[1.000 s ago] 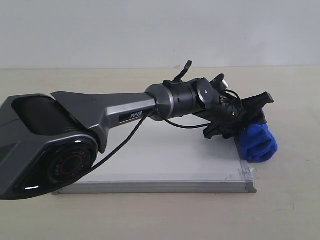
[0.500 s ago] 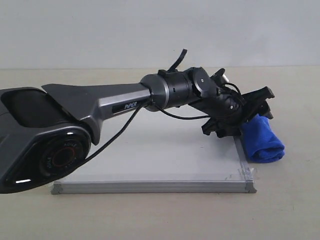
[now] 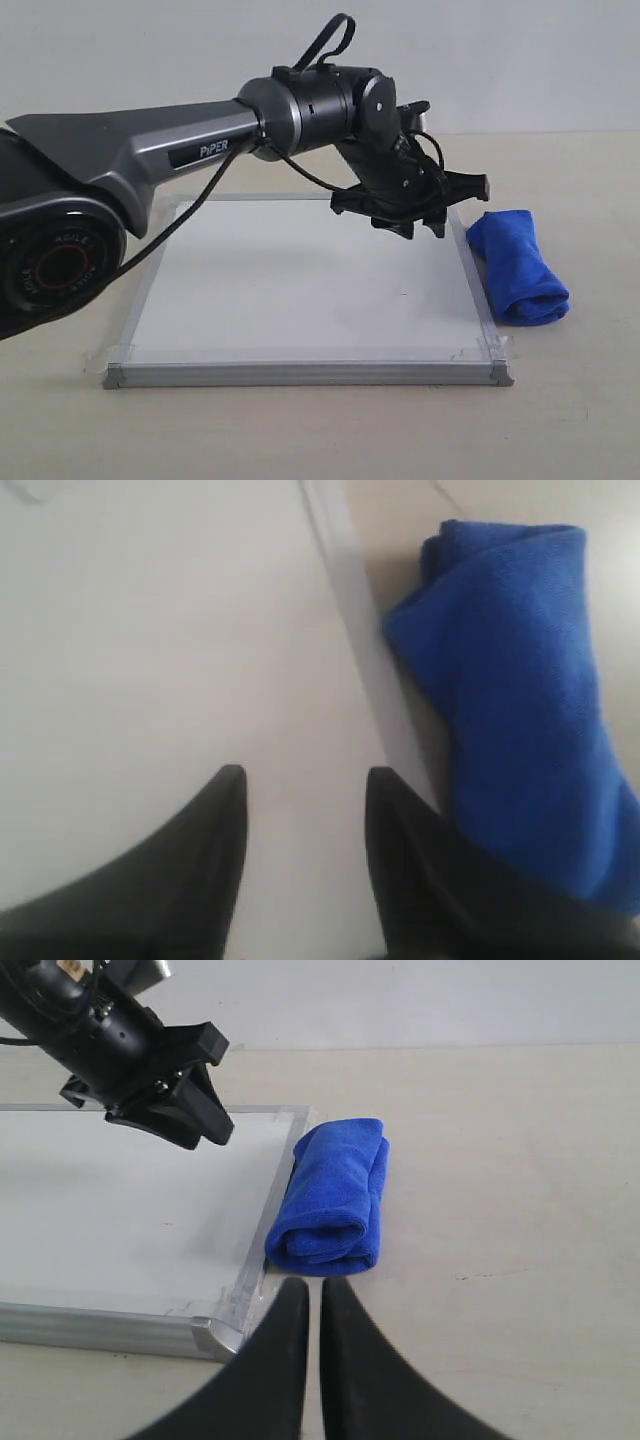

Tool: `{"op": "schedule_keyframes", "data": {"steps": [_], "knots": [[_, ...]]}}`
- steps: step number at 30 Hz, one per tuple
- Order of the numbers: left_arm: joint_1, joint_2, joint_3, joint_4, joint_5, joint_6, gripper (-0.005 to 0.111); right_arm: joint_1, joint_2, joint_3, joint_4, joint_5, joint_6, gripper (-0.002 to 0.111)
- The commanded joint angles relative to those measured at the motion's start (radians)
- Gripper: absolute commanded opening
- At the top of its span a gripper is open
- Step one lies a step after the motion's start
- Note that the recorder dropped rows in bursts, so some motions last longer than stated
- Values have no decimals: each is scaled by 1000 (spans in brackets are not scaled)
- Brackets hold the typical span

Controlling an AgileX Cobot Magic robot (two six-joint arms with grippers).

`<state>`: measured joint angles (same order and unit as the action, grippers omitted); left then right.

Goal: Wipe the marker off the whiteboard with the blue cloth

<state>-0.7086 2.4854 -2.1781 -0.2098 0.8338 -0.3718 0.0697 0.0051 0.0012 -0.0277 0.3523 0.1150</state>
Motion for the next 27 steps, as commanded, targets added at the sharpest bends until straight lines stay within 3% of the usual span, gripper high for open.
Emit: {"op": "schedule_keyframes", "data": {"steps": [1,4,8,18,23,27], "knots": [[1,-34,3,88,70,-30,34,-1,-5,-1,-8,-11,-2,1],[1,-50,3,136,118,-41,25,-1,-5,-1,-8,-11,-2,1],[-1,-79,28,204,152,-78,5,-1,-5,-1,-8,-11,-2,1],[-1,-215,201,323,161,-113,4,-1,-5,-1,-8,-11,-2,1],[-1,-331,343,346,151,-107,4,-1,-5,-1,-8,-11,-2,1],[-3,-457,528,360,38,-115,4,-1,-5,-1,-8,-11,-2,1]]}}
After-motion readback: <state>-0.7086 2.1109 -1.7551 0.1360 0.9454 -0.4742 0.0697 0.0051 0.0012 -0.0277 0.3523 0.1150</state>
